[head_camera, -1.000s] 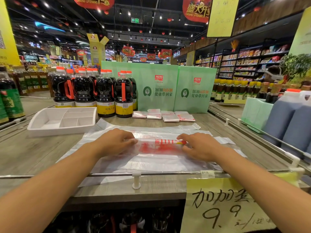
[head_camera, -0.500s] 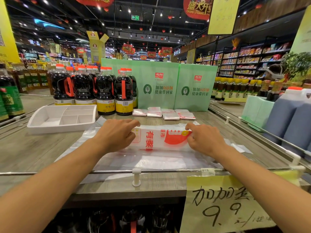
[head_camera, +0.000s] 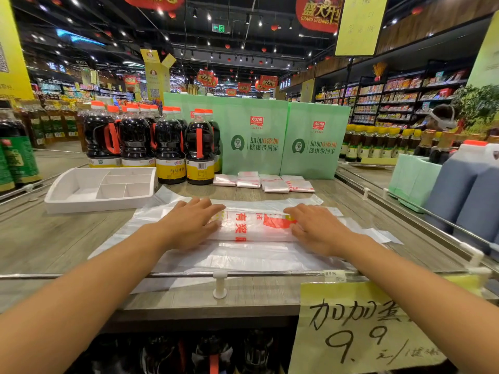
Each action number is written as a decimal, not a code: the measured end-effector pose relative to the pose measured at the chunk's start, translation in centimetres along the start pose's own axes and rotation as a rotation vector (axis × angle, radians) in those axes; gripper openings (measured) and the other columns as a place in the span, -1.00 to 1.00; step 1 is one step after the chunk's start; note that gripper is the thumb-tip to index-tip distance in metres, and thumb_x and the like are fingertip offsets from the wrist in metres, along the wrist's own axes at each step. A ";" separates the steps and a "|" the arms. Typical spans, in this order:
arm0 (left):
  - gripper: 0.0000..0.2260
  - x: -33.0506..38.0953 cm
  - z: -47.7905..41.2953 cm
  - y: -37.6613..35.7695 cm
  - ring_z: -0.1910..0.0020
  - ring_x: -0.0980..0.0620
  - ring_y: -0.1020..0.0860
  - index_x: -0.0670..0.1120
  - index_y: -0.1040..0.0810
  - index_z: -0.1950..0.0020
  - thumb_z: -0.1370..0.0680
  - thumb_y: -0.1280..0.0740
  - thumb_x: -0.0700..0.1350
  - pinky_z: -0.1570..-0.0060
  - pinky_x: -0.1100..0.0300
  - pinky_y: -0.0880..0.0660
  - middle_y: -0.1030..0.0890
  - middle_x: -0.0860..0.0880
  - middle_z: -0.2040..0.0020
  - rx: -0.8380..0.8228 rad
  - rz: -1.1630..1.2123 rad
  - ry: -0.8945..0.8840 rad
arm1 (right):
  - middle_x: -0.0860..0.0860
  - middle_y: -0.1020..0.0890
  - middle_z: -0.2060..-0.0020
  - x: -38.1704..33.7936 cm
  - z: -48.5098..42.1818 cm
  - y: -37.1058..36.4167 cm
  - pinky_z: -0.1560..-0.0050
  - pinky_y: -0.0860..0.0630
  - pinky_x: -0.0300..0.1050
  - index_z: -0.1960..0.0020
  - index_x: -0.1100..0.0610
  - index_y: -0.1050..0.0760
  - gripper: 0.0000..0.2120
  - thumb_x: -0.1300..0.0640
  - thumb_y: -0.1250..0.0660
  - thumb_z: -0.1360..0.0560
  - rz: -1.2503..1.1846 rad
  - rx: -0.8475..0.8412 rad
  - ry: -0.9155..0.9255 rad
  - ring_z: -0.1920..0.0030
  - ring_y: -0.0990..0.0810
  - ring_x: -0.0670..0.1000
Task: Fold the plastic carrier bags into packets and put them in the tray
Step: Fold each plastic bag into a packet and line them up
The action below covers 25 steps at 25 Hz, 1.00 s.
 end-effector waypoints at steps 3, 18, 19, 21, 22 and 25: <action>-0.51 0.5 -0.2 -0.9 -0.47 -0.04 -0.28 0.14 -0.12 -0.63 -0.71 0.03 0.21 -0.43 -0.06 -0.21 -0.31 0.03 -0.52 -0.076 0.083 0.006 | 0.01 -0.34 -0.54 -0.9 -0.3 -1.5 -0.49 -0.23 0.07 -0.62 -0.01 -0.15 -0.48 -0.15 0.00 -0.71 -0.119 -0.148 0.057 -0.50 -0.32 0.07; -0.46 -0.2 0.1 -4.2 -0.64 0.06 0.22 0.30 0.18 -0.62 -0.64 0.19 0.34 -0.56 -0.20 0.26 0.20 0.18 -0.66 -0.403 0.183 0.058 | -0.05 0.02 -0.66 2.8 0.5 -3.5 -0.61 0.13 0.07 -0.66 -0.14 0.03 -0.38 -0.32 0.11 -0.66 -0.229 -0.348 -0.106 -0.65 0.07 0.00; -0.42 -0.4 0.3 -4.2 -0.64 0.05 0.21 0.30 0.18 -0.62 -0.61 0.22 0.38 -0.56 -0.20 0.26 0.20 0.17 -0.66 -0.410 0.181 0.065 | -0.06 0.04 -0.66 3.5 0.7 -3.6 -0.61 0.14 0.08 -0.66 -0.14 0.05 -0.37 -0.33 0.11 -0.65 -0.230 -0.359 -0.130 -0.65 0.08 0.00; -0.25 -0.7 0.5 -4.0 -0.64 0.04 0.21 0.31 0.18 -0.62 -0.45 0.29 0.51 -0.56 -0.21 0.27 0.20 0.18 -0.65 -0.426 0.178 0.071 | -0.07 0.06 -0.66 4.7 0.7 -3.9 -0.61 0.15 0.11 -0.66 -0.14 0.05 -0.36 -0.34 0.11 -0.65 -0.224 -0.371 -0.172 -0.65 0.09 0.01; -0.21 -0.9 0.6 -4.0 -0.64 0.04 0.20 0.31 0.19 -0.62 -0.41 0.31 0.53 -0.56 -0.22 0.27 0.19 0.18 -0.65 -0.430 0.167 0.079 | -0.08 0.05 -0.66 5.2 0.6 -4.0 -0.61 0.14 0.14 -0.66 -0.14 0.05 -0.36 -0.35 0.11 -0.65 -0.214 -0.362 -0.187 -0.65 0.08 0.01; -0.43 -1.7 0.8 -3.9 -0.65 0.02 0.19 0.30 0.17 -0.62 -0.62 0.21 0.37 -0.54 -0.25 0.28 0.19 0.16 -0.66 -0.405 0.134 0.129 | -0.12 0.00 -0.65 6.1 0.5 -4.0 -0.60 0.12 0.22 -0.65 -0.14 0.01 -0.37 -0.35 0.12 -0.65 -0.165 -0.323 -0.231 -0.64 0.03 0.00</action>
Point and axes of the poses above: each hand's wrist, its own z-axis away from the middle knuckle, its own y-axis out of the back of the hand, x = y × z, the point moved 7 cm from there along -z, towards the middle knuckle
